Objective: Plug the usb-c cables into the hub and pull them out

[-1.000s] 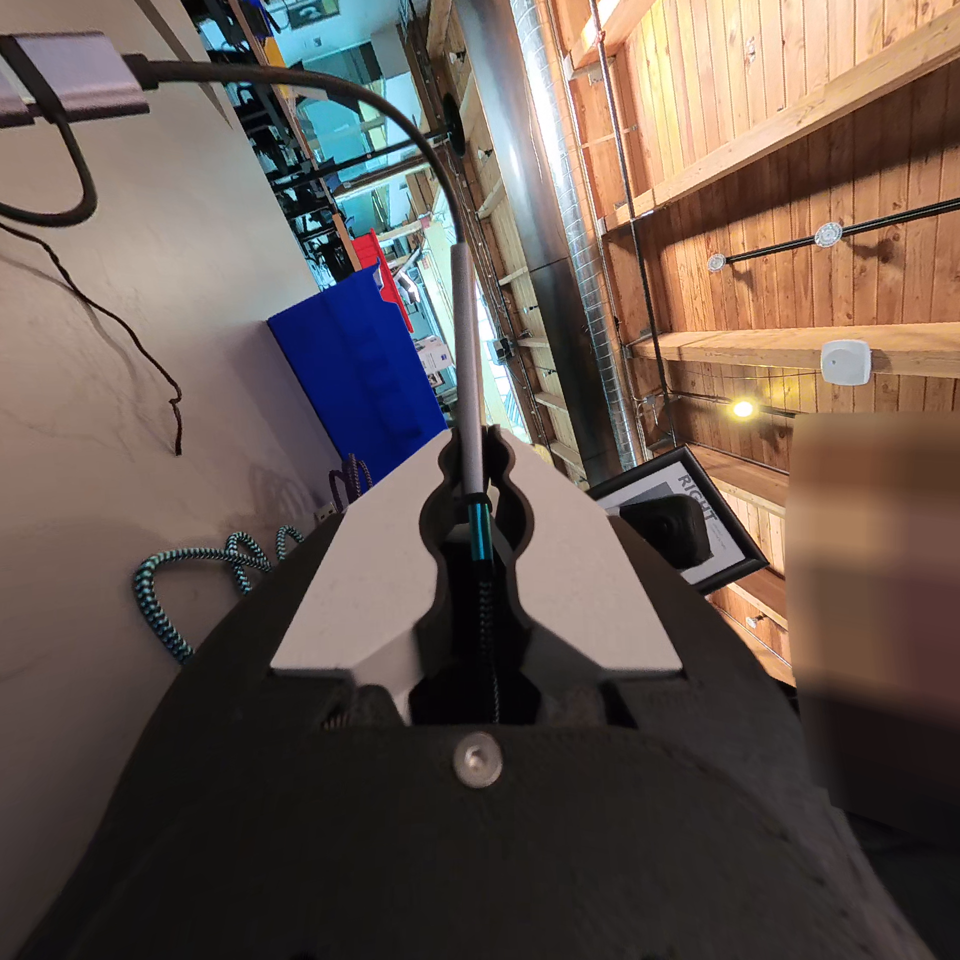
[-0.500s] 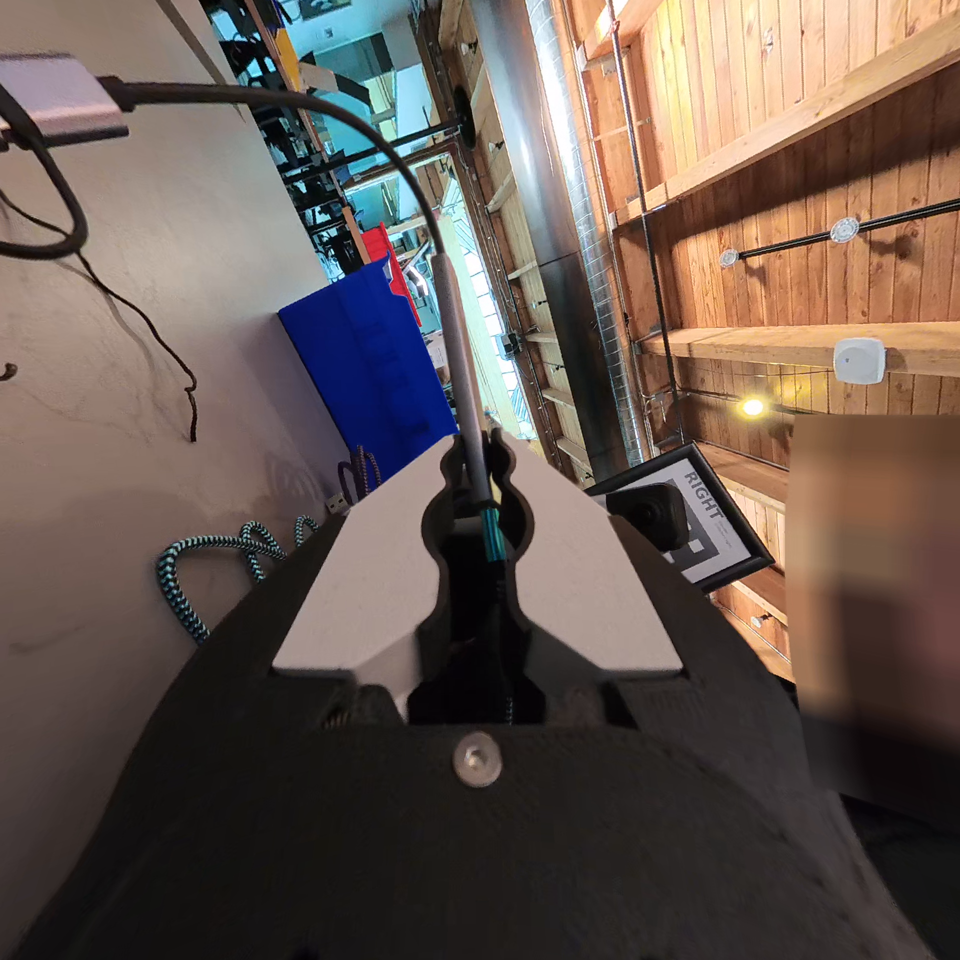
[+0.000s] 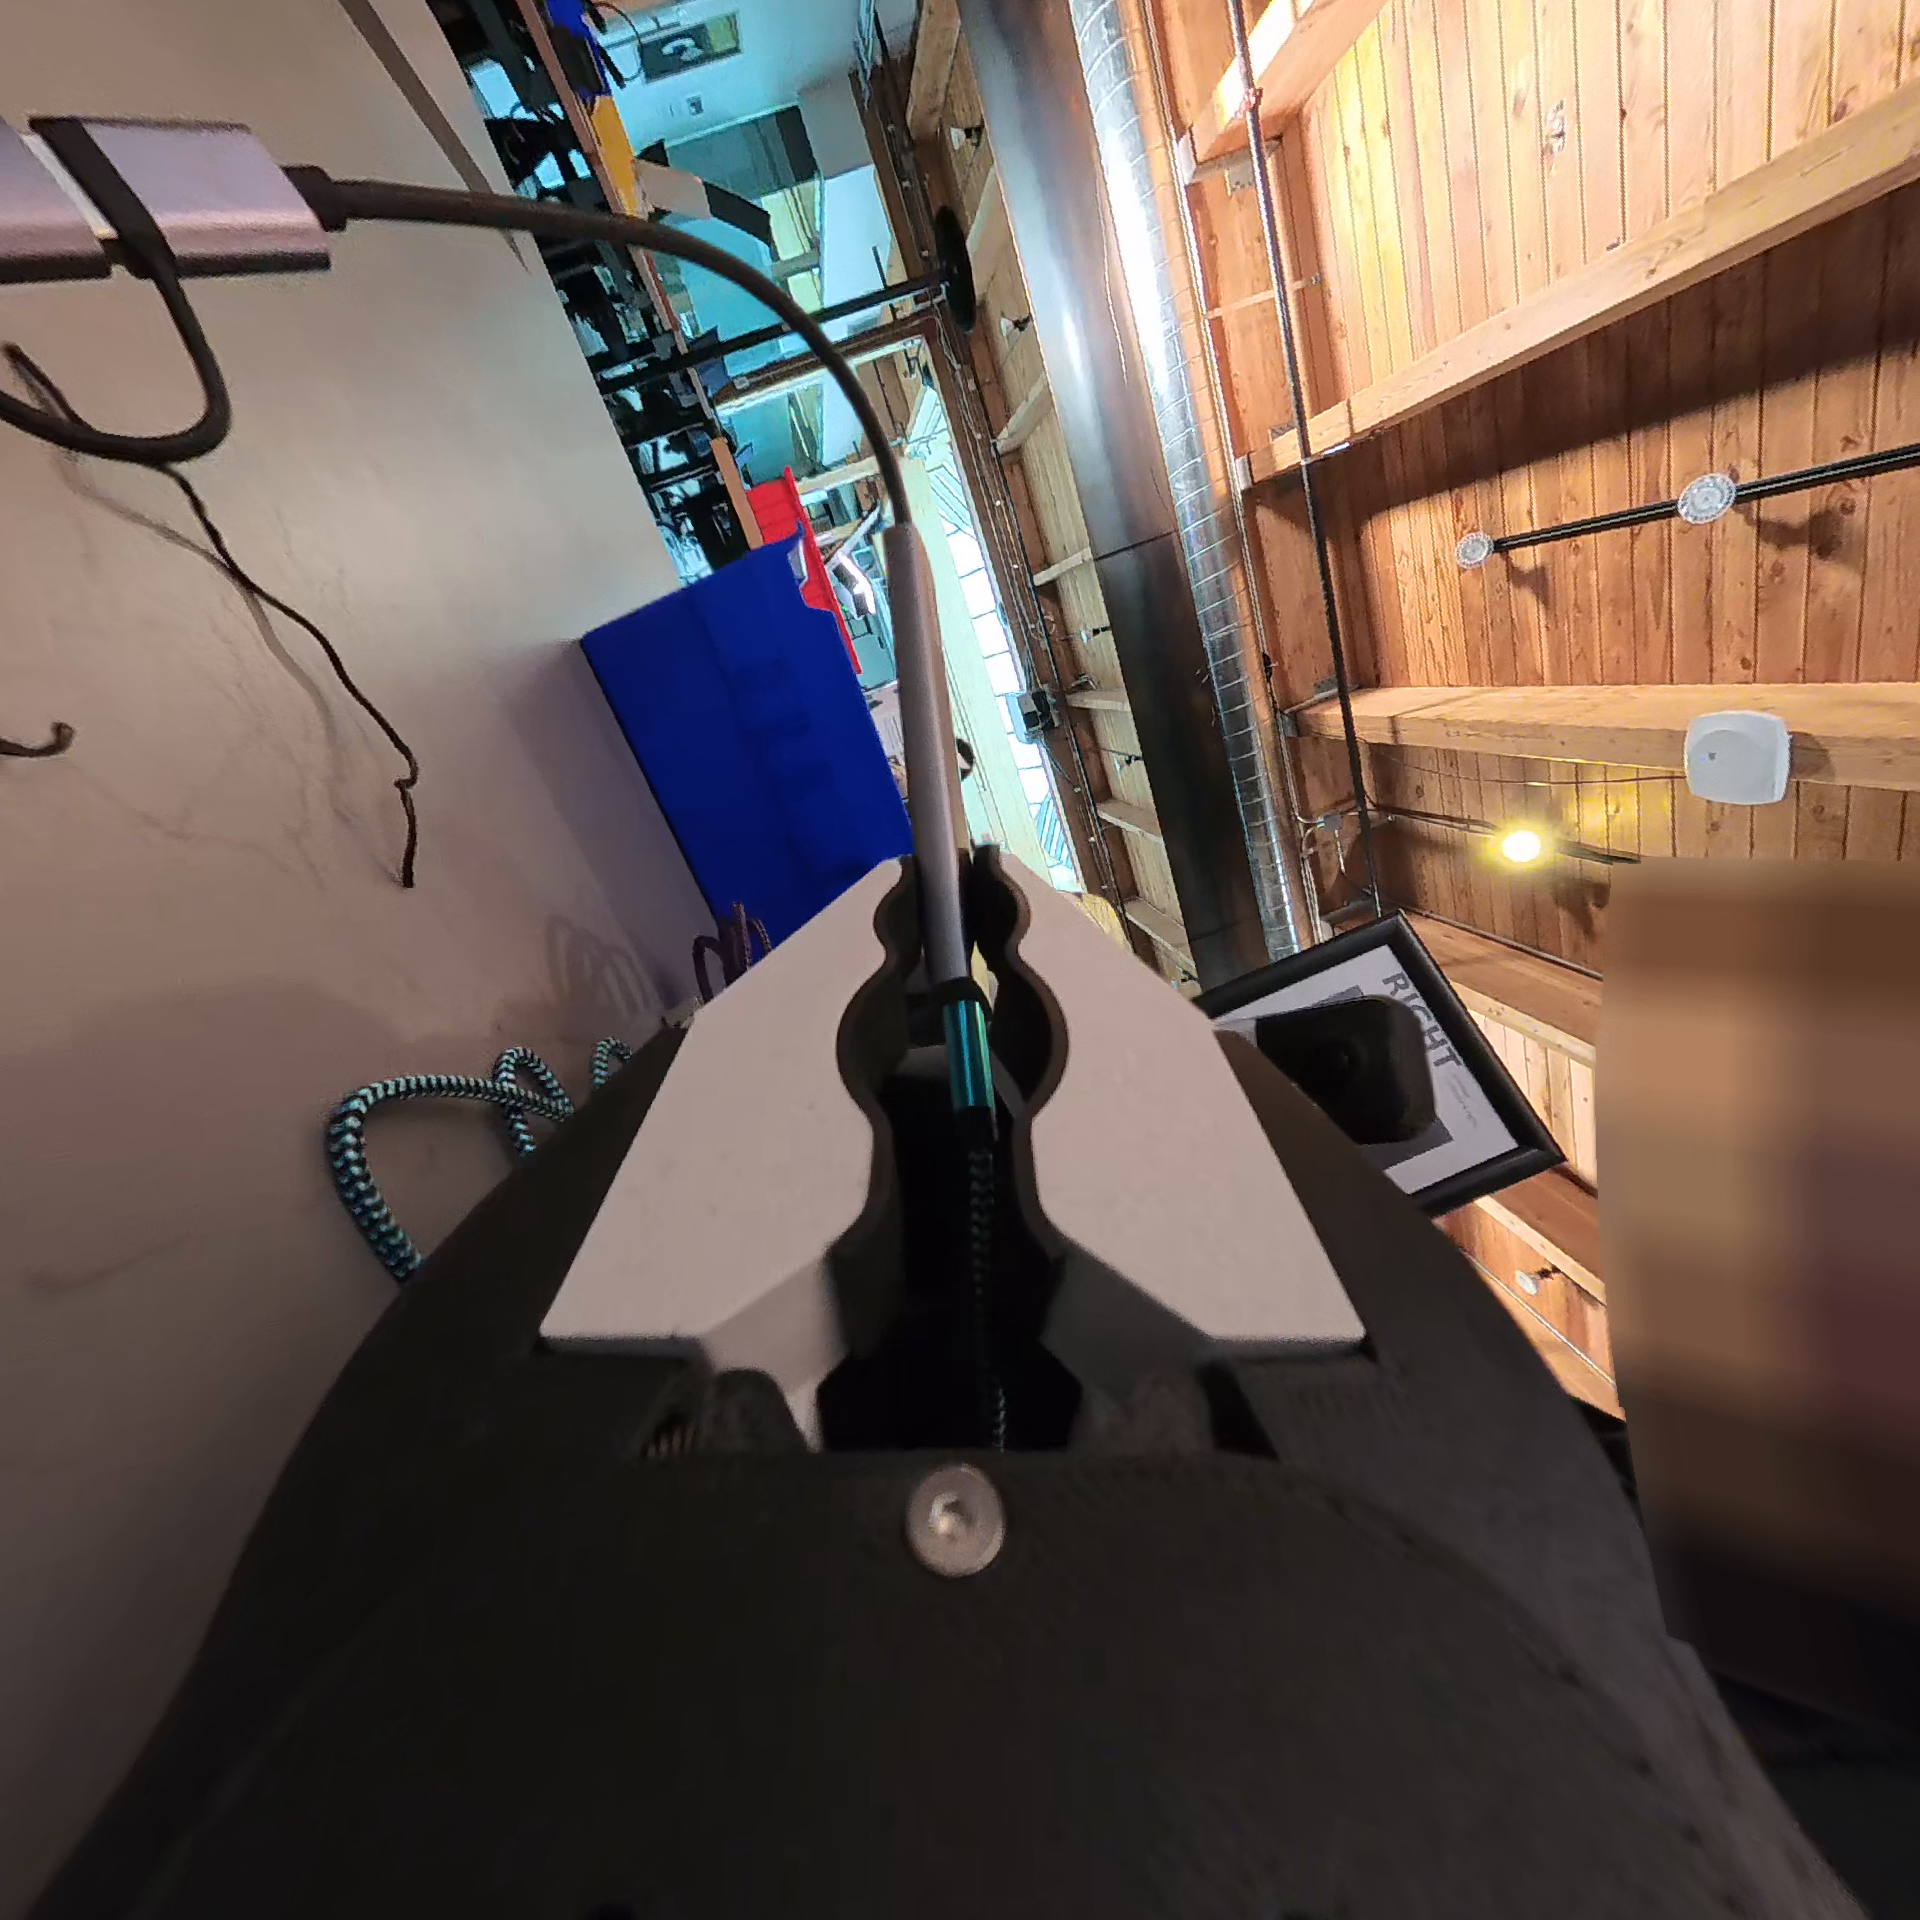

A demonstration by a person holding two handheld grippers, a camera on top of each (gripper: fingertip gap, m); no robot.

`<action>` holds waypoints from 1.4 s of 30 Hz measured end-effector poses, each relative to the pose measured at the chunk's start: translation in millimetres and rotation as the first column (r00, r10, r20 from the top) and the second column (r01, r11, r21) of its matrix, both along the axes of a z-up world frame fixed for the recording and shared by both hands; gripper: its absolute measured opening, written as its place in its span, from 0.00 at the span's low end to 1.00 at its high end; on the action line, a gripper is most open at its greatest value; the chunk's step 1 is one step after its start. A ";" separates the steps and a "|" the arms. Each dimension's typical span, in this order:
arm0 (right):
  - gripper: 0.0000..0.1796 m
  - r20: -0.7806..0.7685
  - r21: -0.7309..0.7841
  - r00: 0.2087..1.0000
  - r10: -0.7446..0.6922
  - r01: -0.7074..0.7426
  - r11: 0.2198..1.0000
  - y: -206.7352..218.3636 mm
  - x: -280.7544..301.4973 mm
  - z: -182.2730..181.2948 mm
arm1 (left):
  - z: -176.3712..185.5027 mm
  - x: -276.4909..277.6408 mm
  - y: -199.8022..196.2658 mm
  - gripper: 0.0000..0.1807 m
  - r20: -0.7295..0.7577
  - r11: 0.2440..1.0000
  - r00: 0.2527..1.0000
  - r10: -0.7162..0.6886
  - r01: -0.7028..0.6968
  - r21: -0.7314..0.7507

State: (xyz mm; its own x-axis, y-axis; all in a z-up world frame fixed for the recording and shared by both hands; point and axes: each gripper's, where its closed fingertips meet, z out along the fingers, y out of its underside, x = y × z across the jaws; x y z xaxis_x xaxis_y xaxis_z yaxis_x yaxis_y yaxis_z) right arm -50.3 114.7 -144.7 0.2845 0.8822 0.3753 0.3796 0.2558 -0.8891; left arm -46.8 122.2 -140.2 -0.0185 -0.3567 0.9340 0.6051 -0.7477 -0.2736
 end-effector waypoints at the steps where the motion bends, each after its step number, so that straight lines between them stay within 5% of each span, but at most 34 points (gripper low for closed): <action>1: 0.05 0.004 -0.010 1.000 -0.012 0.012 1.000 0.9 -0.6 -0.5 | -0.4 -0.5 1.0 0.06 -0.007 1.000 1.000 0.010 -0.010 0.001; 13: 0.05 -0.128 -0.072 0.985 0.113 -0.123 0.990 -3.9 7.3 8.3 | 8.7 -8.9 -1.2 0.10 0.015 0.995 0.998 0.054 -0.055 0.081; 18: 0.05 -0.155 -0.091 0.975 0.161 -0.176 0.980 -7.2 14.2 9.8 | 9.0 -11.8 -2.0 0.00 -0.002 0.994 0.998 0.056 -0.056 0.093; 25: 0.05 -0.164 -0.085 0.967 0.193 -0.209 0.974 -13.7 12.7 11.0 | 5.4 -4.3 -2.1 0.00 -0.035 0.997 0.998 0.044 -0.041 0.072; 42: 0.05 -0.068 -0.009 0.998 0.005 -0.006 1.000 -6.1 7.6 4.8 | 3.3 -5.4 5.7 0.00 -0.131 0.974 0.968 0.213 -0.200 0.104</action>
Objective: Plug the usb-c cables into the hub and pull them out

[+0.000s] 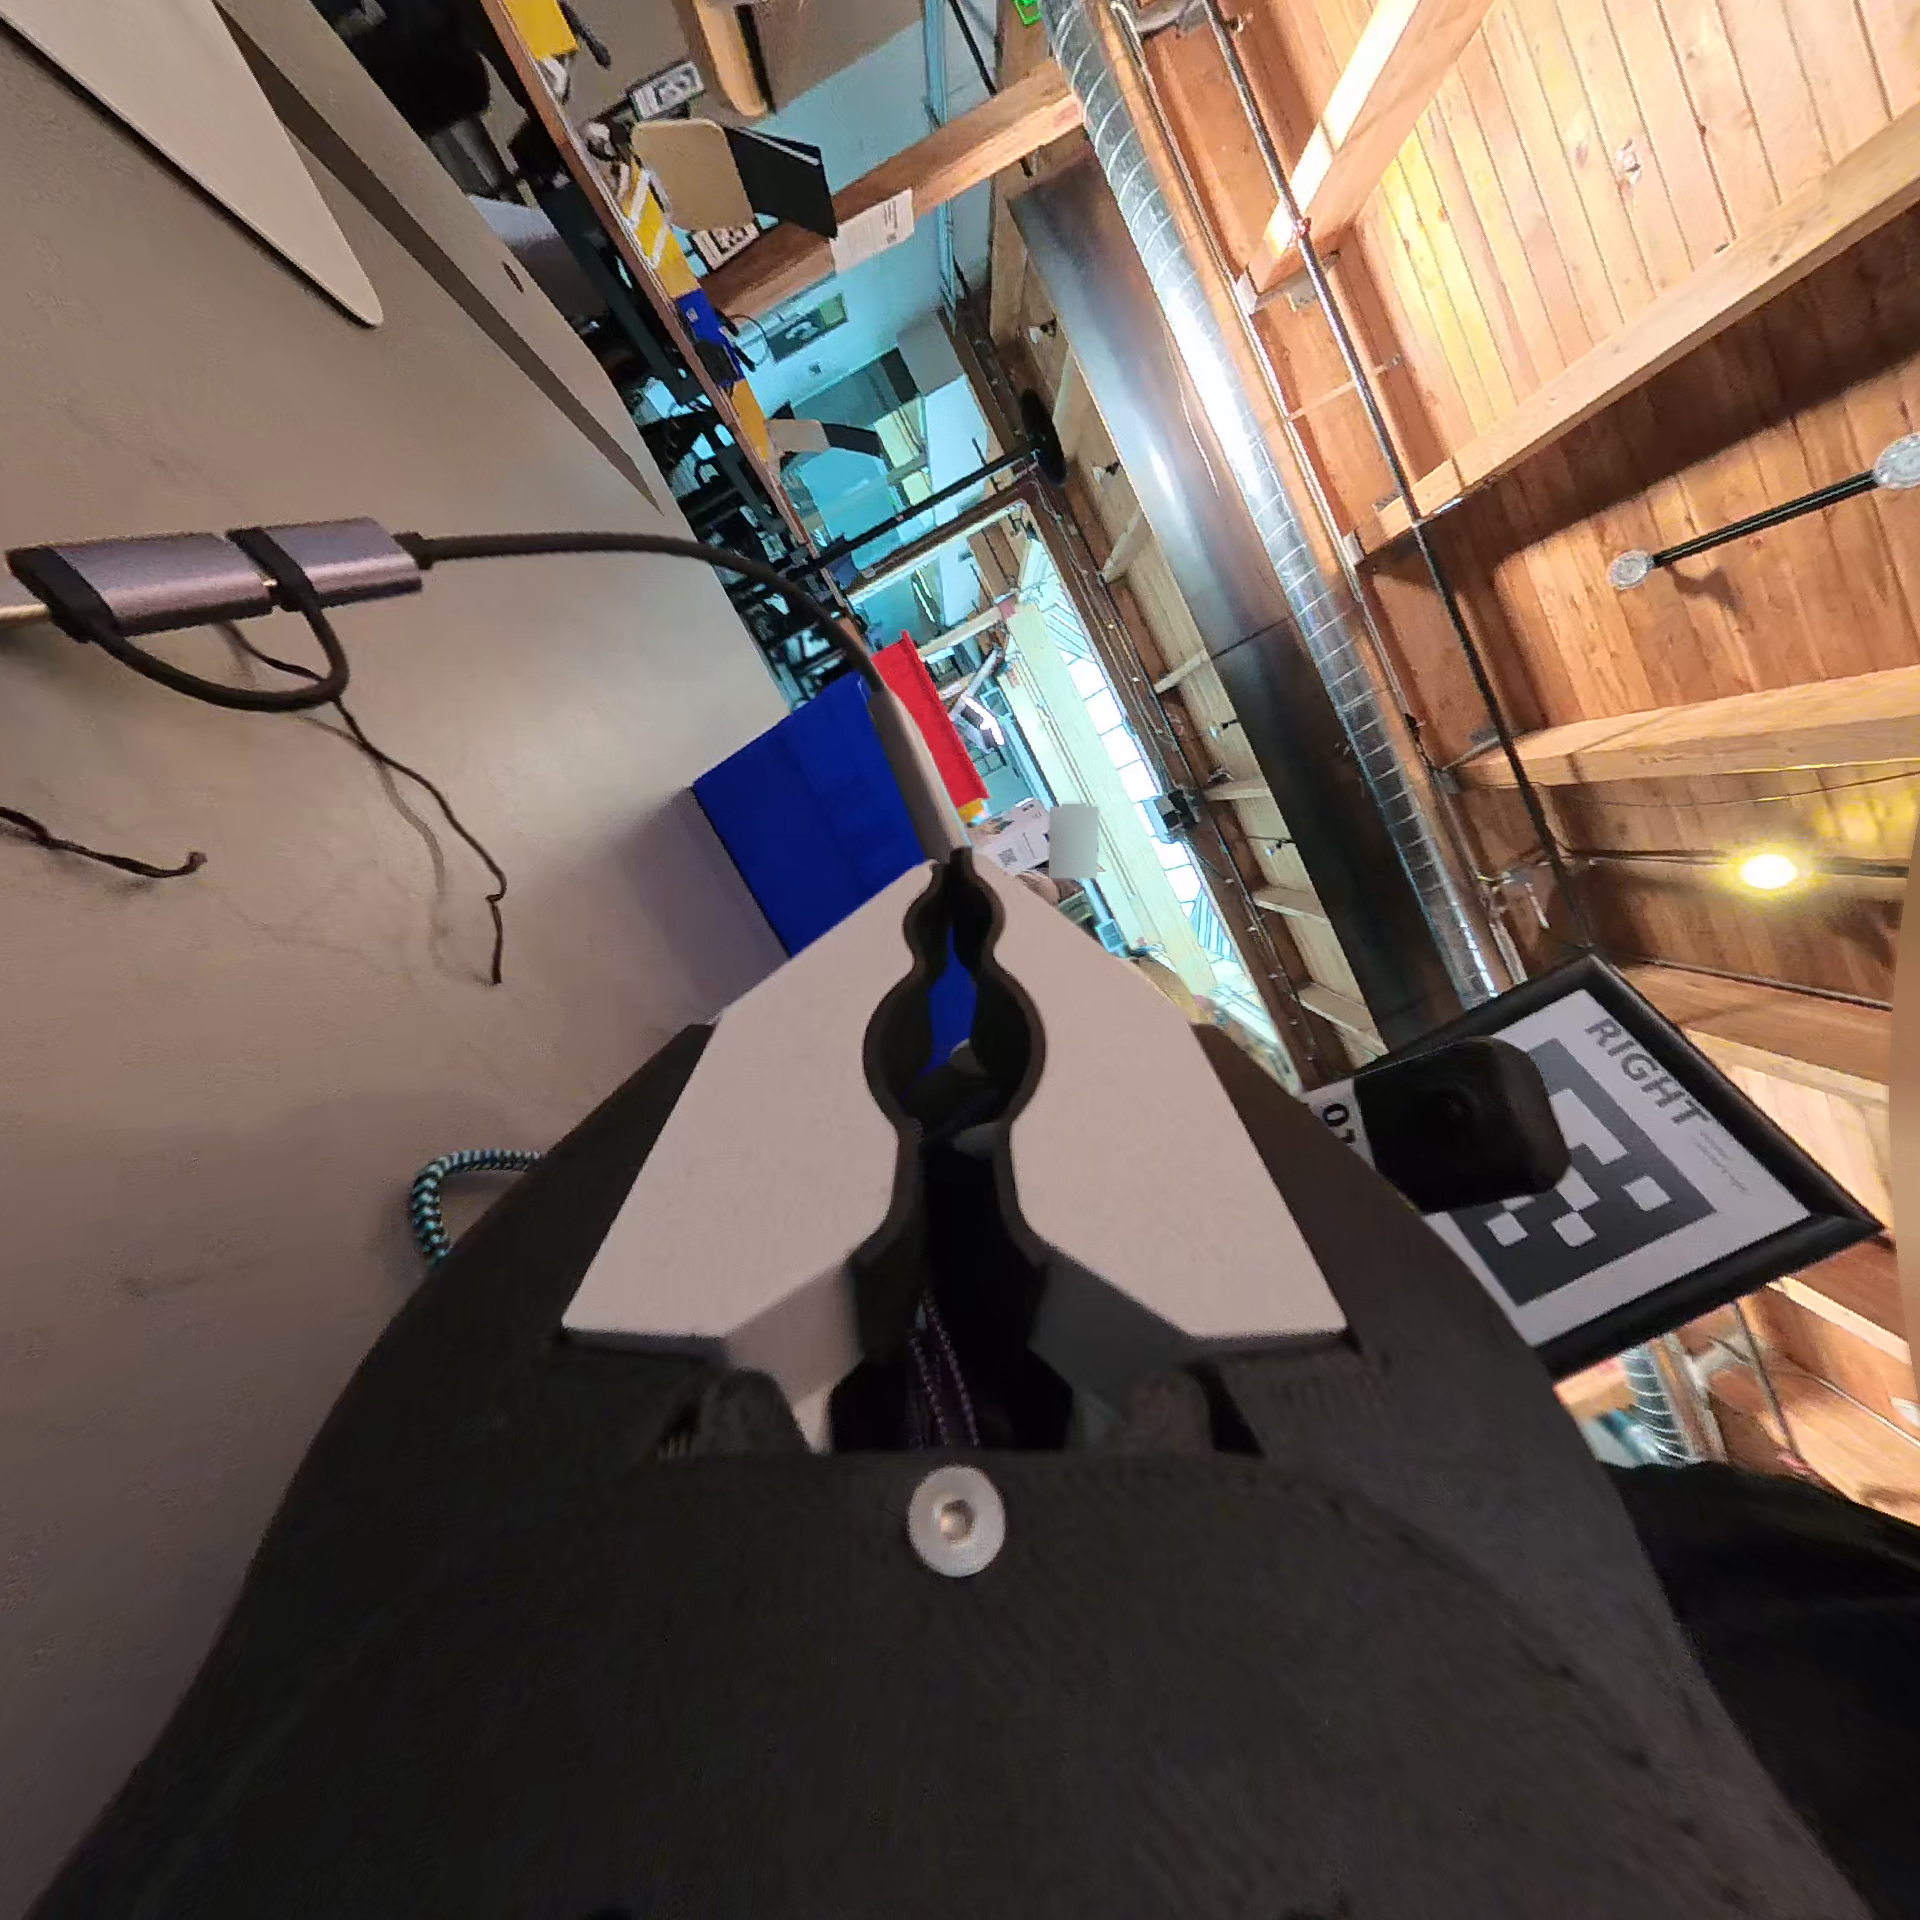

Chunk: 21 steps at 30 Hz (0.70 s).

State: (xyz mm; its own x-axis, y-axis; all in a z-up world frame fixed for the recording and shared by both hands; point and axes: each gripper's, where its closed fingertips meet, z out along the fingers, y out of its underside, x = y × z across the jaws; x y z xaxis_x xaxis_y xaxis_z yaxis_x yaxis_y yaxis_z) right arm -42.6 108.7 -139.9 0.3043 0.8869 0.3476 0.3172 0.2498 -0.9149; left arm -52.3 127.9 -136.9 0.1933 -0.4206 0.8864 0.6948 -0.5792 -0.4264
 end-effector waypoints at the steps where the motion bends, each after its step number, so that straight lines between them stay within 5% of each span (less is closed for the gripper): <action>1: 0.05 0.005 -0.003 1.000 -0.007 0.007 1.000 0.5 -0.4 -0.8 | -0.5 -0.4 0.4 0.00 -0.007 1.000 1.000 0.009 -0.009 -0.001; 8: 0.05 -0.016 -0.068 0.999 0.037 -0.038 0.997 0.7 -4.3 -4.2 | 4.4 -8.3 0.1 0.00 0.038 1.000 0.999 0.017 -0.018 0.025; 11: 0.17 -0.066 -0.192 0.996 0.067 -0.078 0.978 1.9 3.7 -2.5 | 9.7 -7.9 -4.6 0.00 0.023 0.997 0.999 0.023 -0.024 0.071; 16: 0.26 -0.222 -0.560 0.971 0.086 -0.199 0.804 7.9 10.9 2.8 | 14.5 -6.4 -9.9 0.00 0.012 0.993 1.000 0.011 -0.012 0.115; 21: 0.27 0.001 -0.543 0.995 0.100 -0.084 0.836 10.4 15.5 -28.5 | 6.0 -6.2 -7.6 0.00 -0.100 0.996 0.995 0.016 -0.007 0.090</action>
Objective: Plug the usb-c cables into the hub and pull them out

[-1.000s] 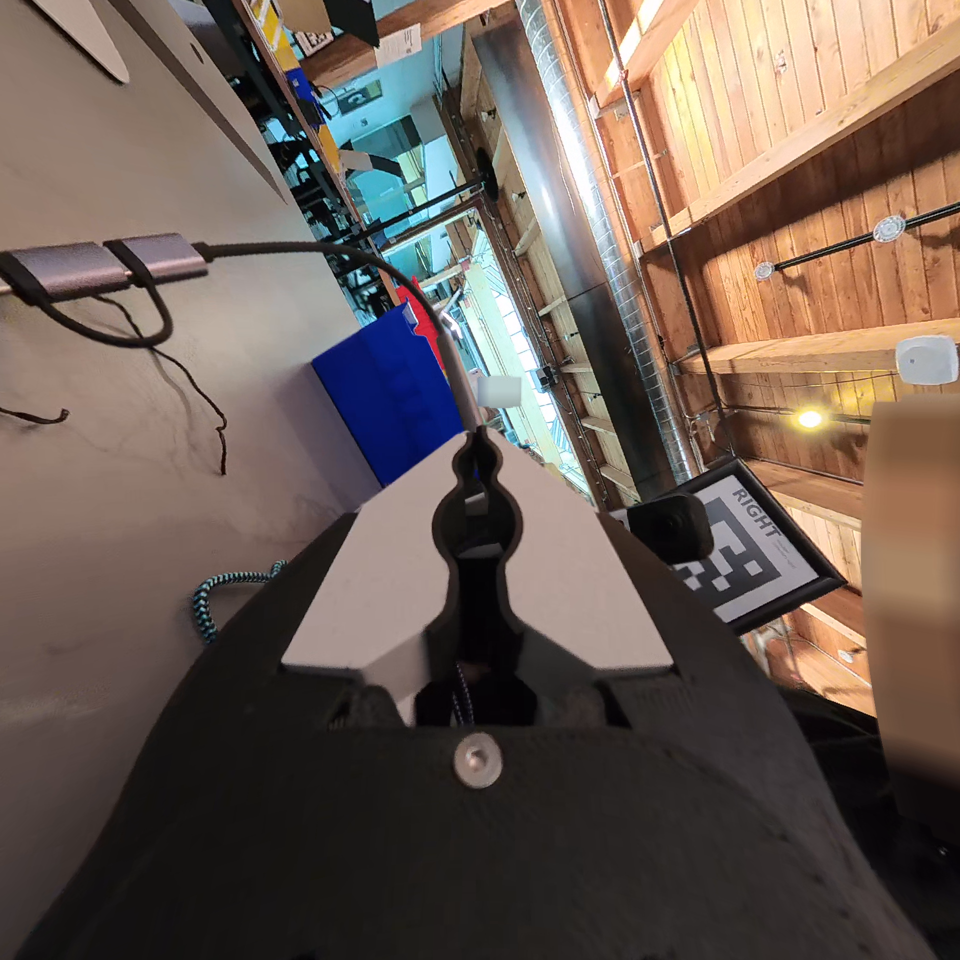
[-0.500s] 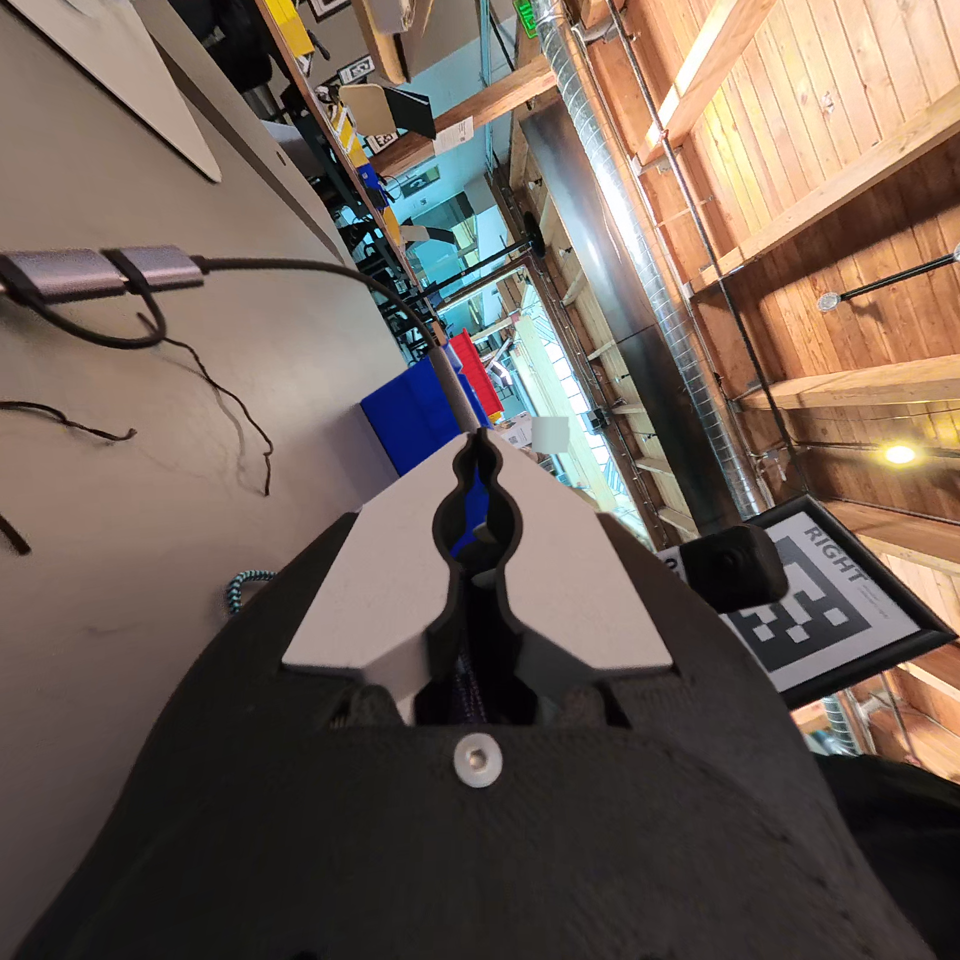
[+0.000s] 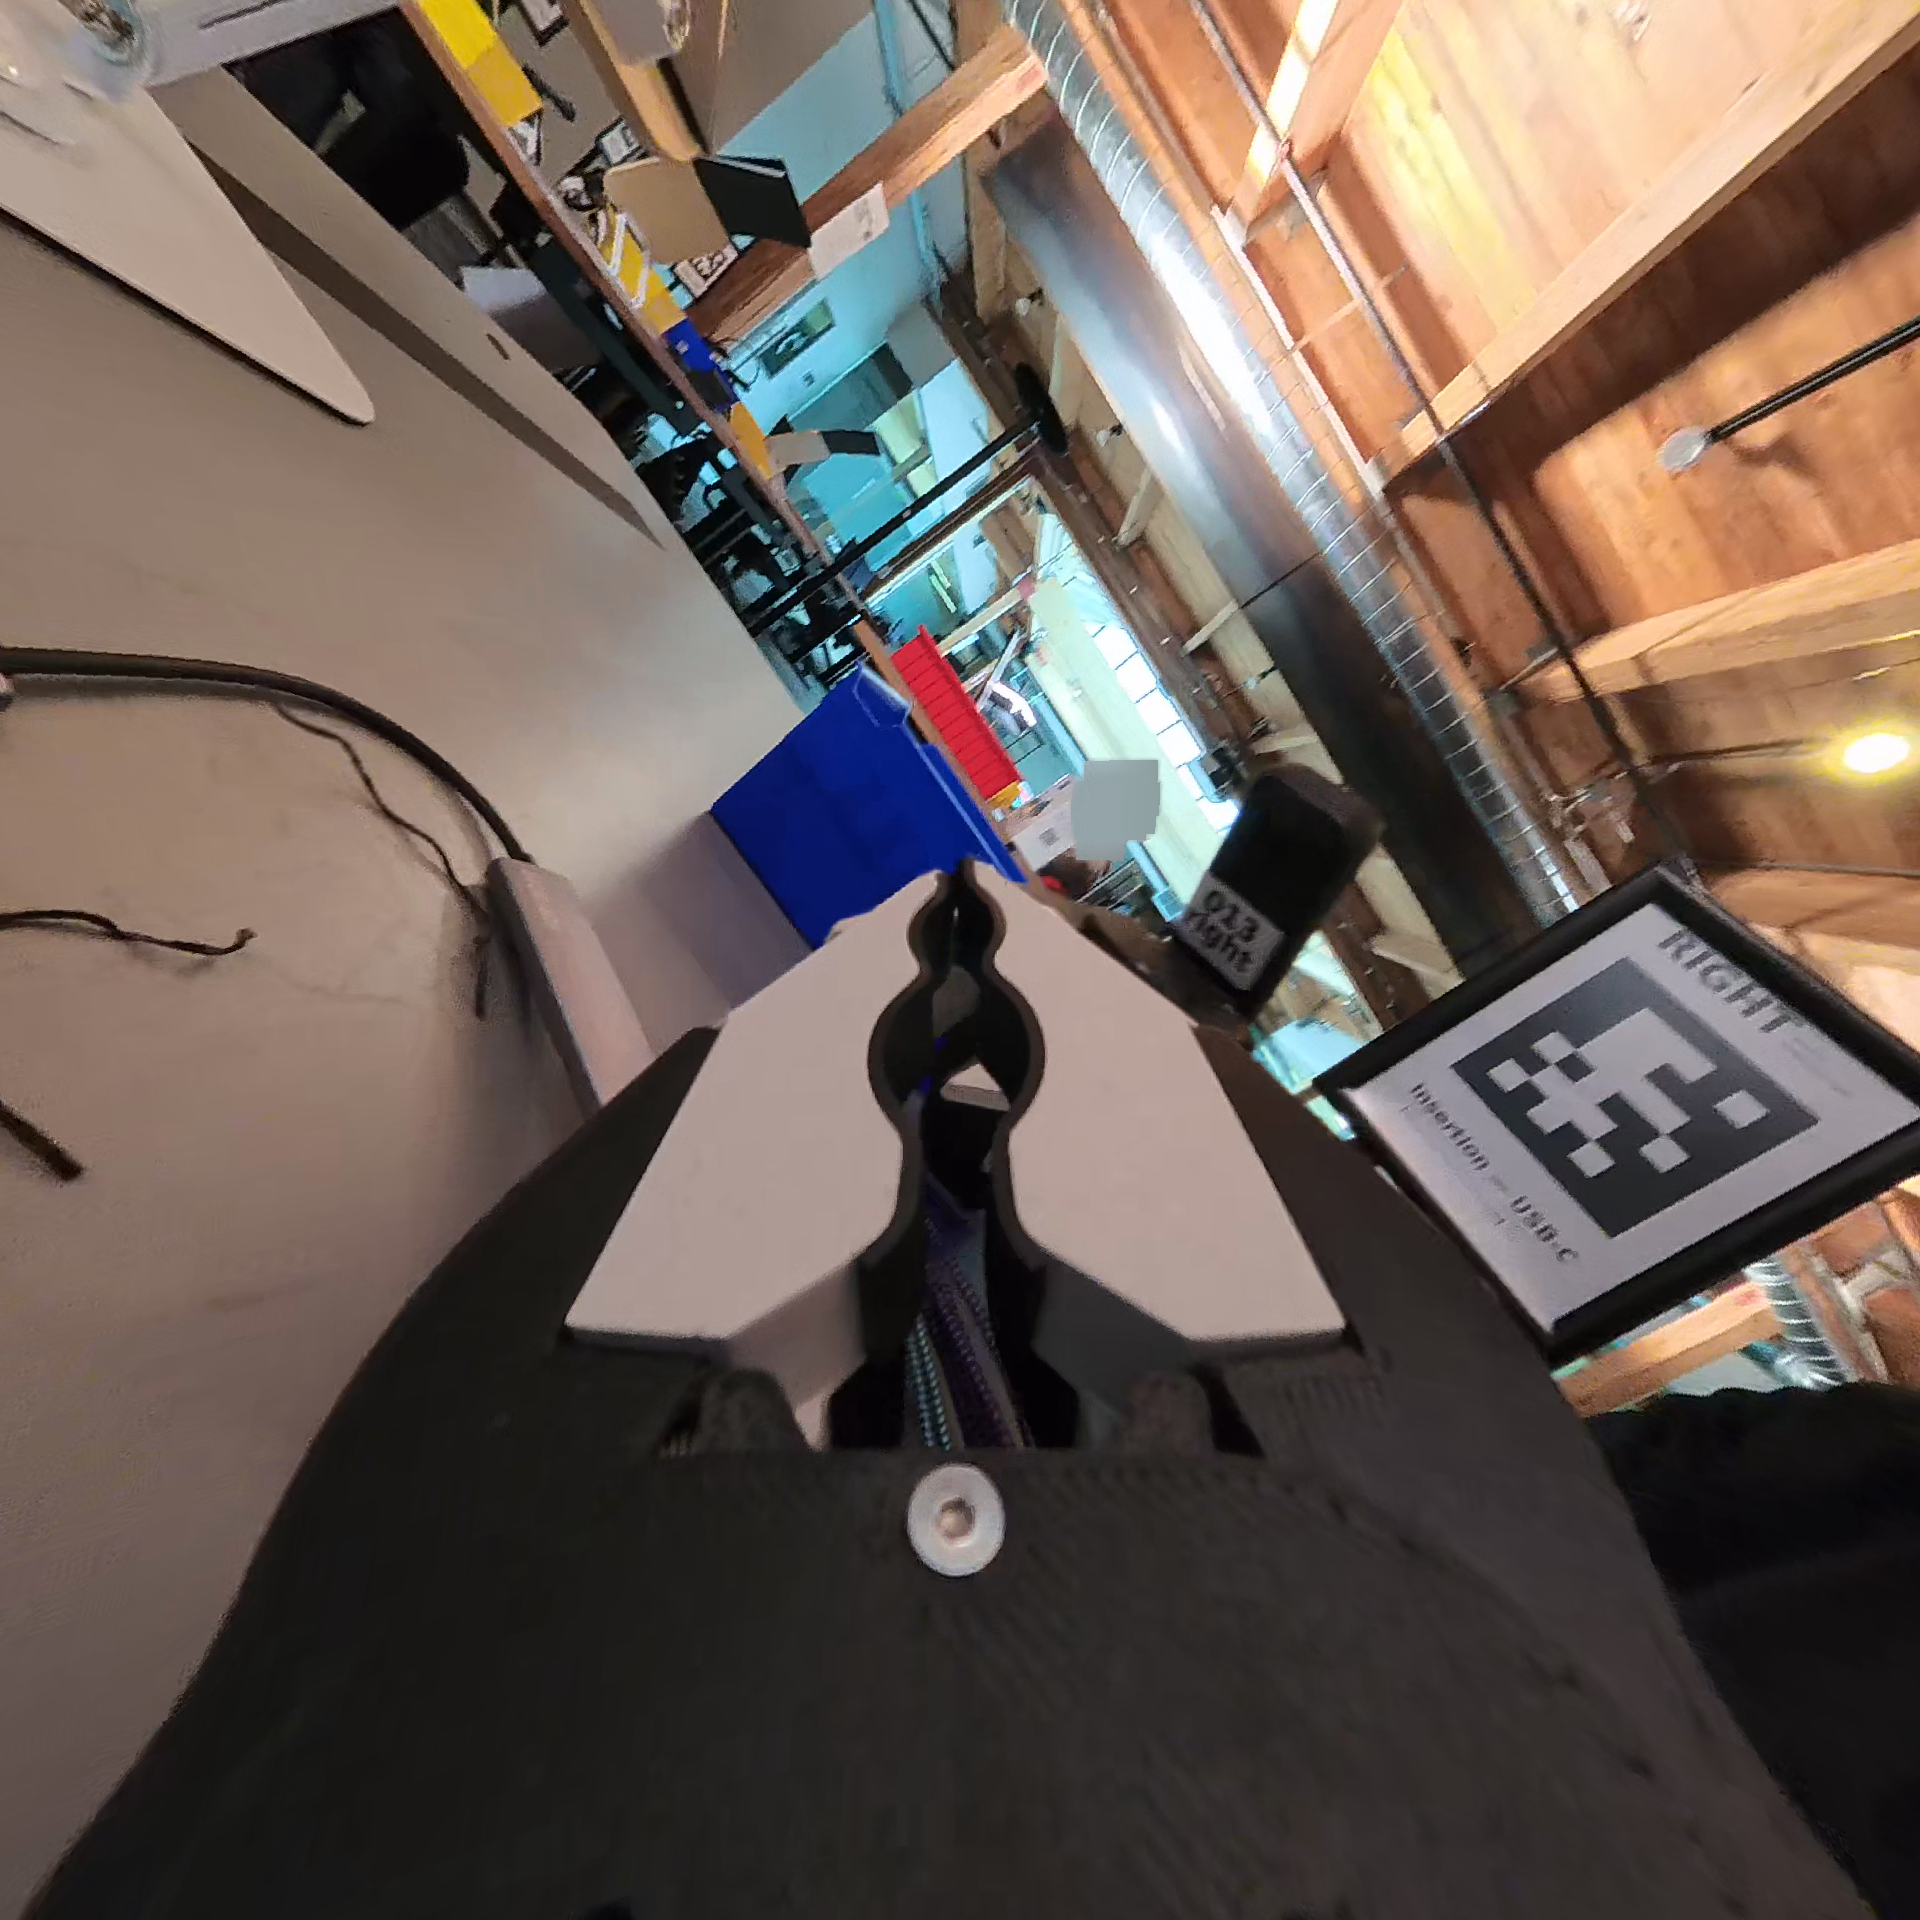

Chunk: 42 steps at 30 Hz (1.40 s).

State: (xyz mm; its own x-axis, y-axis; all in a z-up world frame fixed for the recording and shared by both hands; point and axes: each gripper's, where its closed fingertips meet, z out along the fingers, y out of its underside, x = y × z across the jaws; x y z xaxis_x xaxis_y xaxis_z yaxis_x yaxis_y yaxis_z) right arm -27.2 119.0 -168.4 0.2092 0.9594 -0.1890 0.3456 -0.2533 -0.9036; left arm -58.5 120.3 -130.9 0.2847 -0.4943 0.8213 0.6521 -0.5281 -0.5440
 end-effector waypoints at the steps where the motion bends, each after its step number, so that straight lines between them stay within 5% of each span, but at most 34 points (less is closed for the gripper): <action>1: 0.26 0.034 0.039 0.999 -0.001 0.000 0.999 -0.6 1.2 -0.4 | -1.3 -3.5 -0.6 0.00 -0.019 1.000 1.000 0.005 -0.005 -0.004; 5: 0.30 0.237 0.145 0.971 0.036 -0.072 0.987 -1.4 -2.4 -15.5 | -2.7 -19.7 -5.5 0.00 -0.057 0.999 0.998 0.041 -0.041 0.003; 9: 0.40 0.516 0.408 0.856 0.043 -0.290 0.866 5.8 -12.1 -30.4 | 2.5 -21.1 -13.1 0.00 -0.055 0.998 0.998 0.039 -0.037 0.050; 14: 0.34 0.677 0.437 0.730 0.091 -0.499 0.748 5.7 -27.4 -58.0 | 11.3 -34.5 -16.7 0.00 0.048 0.995 0.997 0.053 -0.057 0.086; 17: 0.17 0.696 0.459 0.712 0.090 -0.537 0.708 5.9 -34.2 -64.1 | 15.7 -37.1 -20.3 0.00 0.079 0.992 0.996 0.043 -0.052 0.112; 22: 0.13 0.701 0.475 0.713 0.002 -0.469 0.745 20.9 -38.0 -65.4 | 17.4 -36.7 -21.9 0.01 0.085 0.991 0.996 0.033 -0.044 0.125; 25: 0.14 0.663 0.391 0.748 -0.017 -0.327 0.860 24.7 -40.0 -59.7 | 23.0 -50.3 -24.4 0.02 0.144 0.984 0.987 0.071 -0.092 0.150; 31: 0.32 0.647 0.293 0.756 0.104 -0.372 0.881 11.7 -35.2 -34.6 | 28.2 -54.8 -30.7 0.03 0.145 0.977 0.987 0.075 -0.102 0.188; 34: 0.57 0.657 0.289 0.700 0.281 -0.578 0.763 -12.5 -30.4 -18.4 | 26.7 -51.1 -29.8 0.04 0.127 0.979 0.990 0.066 -0.089 0.183; 37: 0.80 0.752 0.282 0.538 0.380 -0.784 0.553 -34.4 -20.2 -23.8 | 27.1 -52.2 -29.9 0.04 0.143 0.980 0.988 0.059 -0.085 0.182; 42: 0.86 0.906 0.192 0.246 0.344 -0.964 0.185 -51.6 -11.4 -54.1 | 29.7 -55.7 -31.7 0.04 0.172 0.977 0.984 0.057 -0.090 0.194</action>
